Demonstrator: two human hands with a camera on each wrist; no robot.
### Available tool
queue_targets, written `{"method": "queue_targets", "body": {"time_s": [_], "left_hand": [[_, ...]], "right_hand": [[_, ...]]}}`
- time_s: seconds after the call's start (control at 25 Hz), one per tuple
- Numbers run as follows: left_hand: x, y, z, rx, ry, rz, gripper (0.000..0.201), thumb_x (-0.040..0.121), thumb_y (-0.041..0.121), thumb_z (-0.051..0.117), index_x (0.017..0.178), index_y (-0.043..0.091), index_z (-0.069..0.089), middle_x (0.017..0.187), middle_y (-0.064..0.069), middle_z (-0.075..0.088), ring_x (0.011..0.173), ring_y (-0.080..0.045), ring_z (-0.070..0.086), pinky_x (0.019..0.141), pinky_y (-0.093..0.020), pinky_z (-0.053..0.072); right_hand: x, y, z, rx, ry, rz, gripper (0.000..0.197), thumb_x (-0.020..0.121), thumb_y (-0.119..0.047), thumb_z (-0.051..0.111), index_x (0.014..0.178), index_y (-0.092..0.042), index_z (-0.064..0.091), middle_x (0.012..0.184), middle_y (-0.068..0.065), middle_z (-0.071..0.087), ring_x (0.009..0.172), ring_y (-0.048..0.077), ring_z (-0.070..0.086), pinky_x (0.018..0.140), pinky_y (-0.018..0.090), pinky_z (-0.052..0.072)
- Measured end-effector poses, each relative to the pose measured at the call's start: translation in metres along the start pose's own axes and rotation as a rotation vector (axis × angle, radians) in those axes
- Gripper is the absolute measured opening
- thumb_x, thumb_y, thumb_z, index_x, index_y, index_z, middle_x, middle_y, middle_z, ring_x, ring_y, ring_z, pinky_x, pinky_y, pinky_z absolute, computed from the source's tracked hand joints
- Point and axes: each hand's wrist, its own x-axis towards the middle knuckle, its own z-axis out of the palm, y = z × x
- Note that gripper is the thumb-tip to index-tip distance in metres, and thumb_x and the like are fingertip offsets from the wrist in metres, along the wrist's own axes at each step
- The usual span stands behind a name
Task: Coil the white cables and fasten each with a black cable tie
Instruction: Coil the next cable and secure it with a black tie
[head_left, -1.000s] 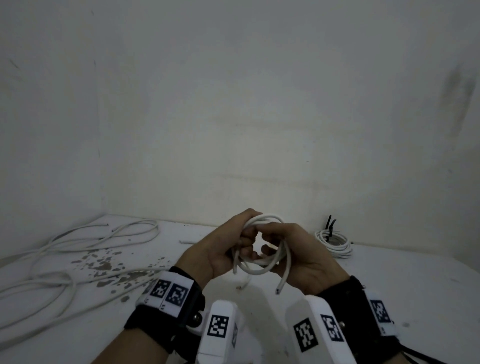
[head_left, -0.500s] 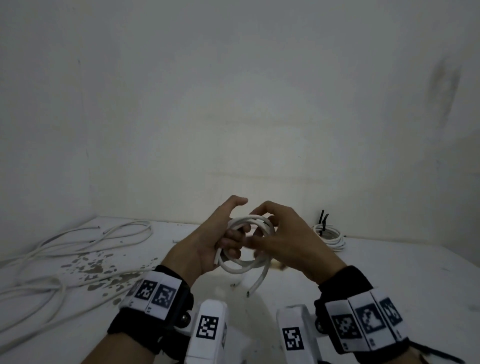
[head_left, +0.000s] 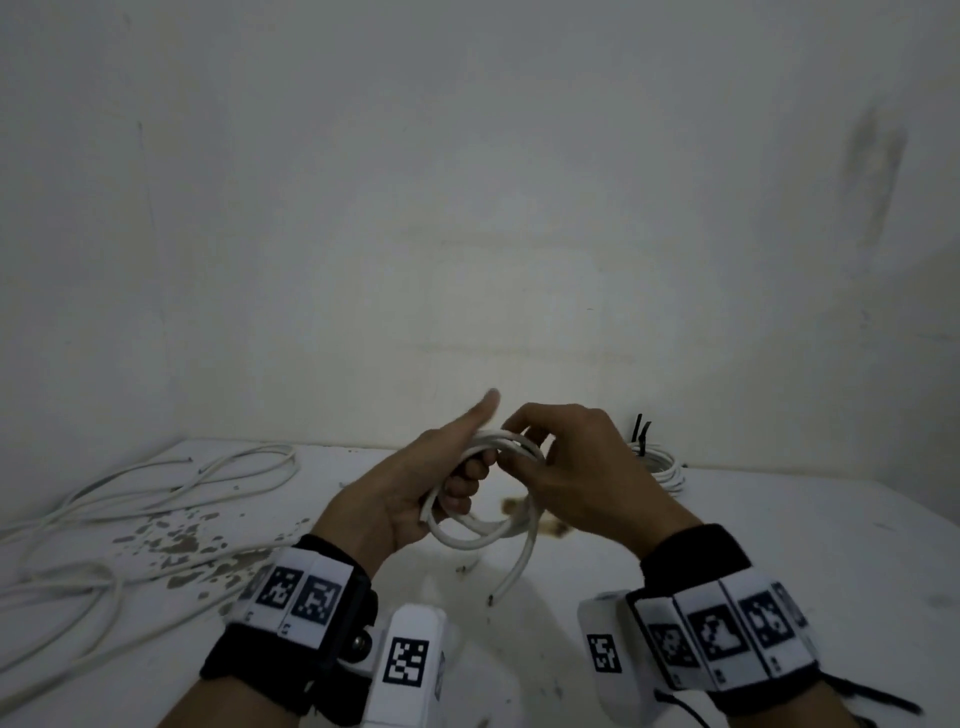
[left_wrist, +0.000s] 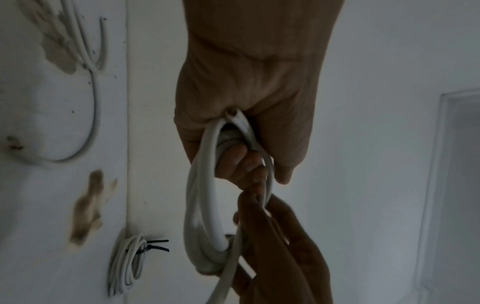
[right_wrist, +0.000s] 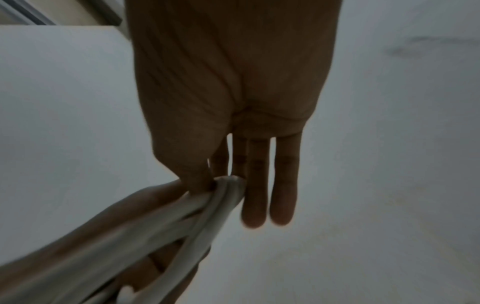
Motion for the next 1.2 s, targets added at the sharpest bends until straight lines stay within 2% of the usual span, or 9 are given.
{"method": "queue_targets", "body": {"time_s": [0.12,0.24,0.32,0.56,0.68,0.8,0.92,1.08,1.2], "left_hand": [[0.004,0.002,-0.011,-0.184,-0.087,-0.035,0.060,0.090,0.061,0.050,0.064,0.007,0.060,0.048,0.003,0.036,0.033,-0.007,0.027,0.034,-0.017,0.021],[0.005,-0.001,-0.011,-0.215,-0.141,-0.031,0.038,0.090,0.028,0.039,0.070,0.003,0.060,0.051,0.000,0.042,0.034,-0.008,0.029,0.035,-0.017,0.022],[0.003,-0.002,-0.011,-0.154,-0.146,-0.020,0.030,0.088,0.020,0.039,0.071,0.006,0.059,0.055,0.000,0.043,0.038,-0.008,0.029,0.037,-0.019,0.023],[0.003,-0.004,-0.011,-0.152,-0.231,-0.060,0.034,0.097,0.024,0.043,0.071,0.012,0.063,0.059,0.002,0.041,0.039,-0.005,0.028,0.041,-0.019,0.015],[0.003,-0.001,-0.011,-0.253,-0.241,-0.101,0.031,0.092,0.027,0.048,0.072,0.007,0.062,0.060,-0.003,0.054,0.037,-0.005,0.036,0.037,-0.016,0.020],[0.004,-0.001,-0.015,-0.382,-0.286,-0.146,0.044,0.089,0.031,0.041,0.071,-0.001,0.064,0.063,-0.009,0.057,0.038,-0.009,0.040,0.038,-0.016,0.020],[0.007,-0.003,-0.010,-0.321,-0.219,-0.128,0.046,0.089,0.032,0.041,0.068,-0.001,0.066,0.061,-0.008,0.056,0.037,-0.009,0.039,0.035,-0.017,0.022],[0.010,-0.004,-0.001,-0.123,0.101,-0.033,0.041,0.088,0.038,0.055,0.056,0.014,0.051,0.042,0.000,0.038,0.034,-0.010,0.026,0.035,-0.018,0.020],[0.010,-0.006,0.002,-0.083,0.129,-0.025,0.042,0.091,0.037,0.053,0.054,0.018,0.044,0.042,0.004,0.026,0.036,-0.009,0.018,0.037,-0.019,0.017]], "right_hand": [[-0.002,0.003,-0.012,0.093,-0.052,-0.020,0.020,0.091,-0.045,0.066,0.089,-0.028,0.076,0.071,-0.009,0.072,0.057,0.004,0.067,0.060,0.028,0.057],[-0.003,0.002,-0.007,0.050,-0.105,-0.070,0.024,0.099,-0.034,0.058,0.119,-0.031,0.072,0.070,-0.023,0.060,0.062,-0.010,0.060,0.059,0.008,0.041],[-0.001,0.001,-0.001,0.014,-0.138,-0.075,0.033,0.103,-0.028,0.051,0.134,-0.026,0.062,0.073,-0.027,0.050,0.063,-0.017,0.053,0.061,0.004,0.037],[-0.003,-0.006,-0.003,0.045,-0.253,-0.029,0.042,0.107,-0.031,0.037,0.148,-0.027,0.045,0.082,-0.010,0.052,0.071,-0.006,0.050,0.069,0.006,0.038],[-0.003,-0.005,-0.002,0.049,-0.272,-0.032,0.044,0.107,-0.031,0.038,0.151,-0.030,0.040,0.074,-0.013,0.050,0.061,-0.007,0.051,0.061,0.009,0.039],[-0.002,0.001,-0.004,0.092,-0.318,0.022,0.045,0.106,-0.030,0.039,0.151,-0.032,0.038,0.080,-0.011,0.057,0.060,-0.002,0.053,0.058,0.012,0.041],[-0.004,0.006,-0.006,0.066,-0.342,0.025,0.043,0.105,-0.029,0.041,0.149,-0.030,0.044,0.080,-0.010,0.060,0.062,0.000,0.055,0.061,0.015,0.043],[-0.004,0.004,-0.011,0.017,-0.382,-0.011,0.043,0.102,-0.027,0.050,0.144,-0.031,0.048,0.080,-0.010,0.062,0.067,0.001,0.057,0.065,0.018,0.046],[-0.003,0.003,-0.011,-0.054,-0.370,-0.028,0.039,0.103,-0.025,0.048,0.141,-0.023,0.050,0.080,-0.008,0.060,0.062,-0.001,0.052,0.059,0.012,0.040]]}}
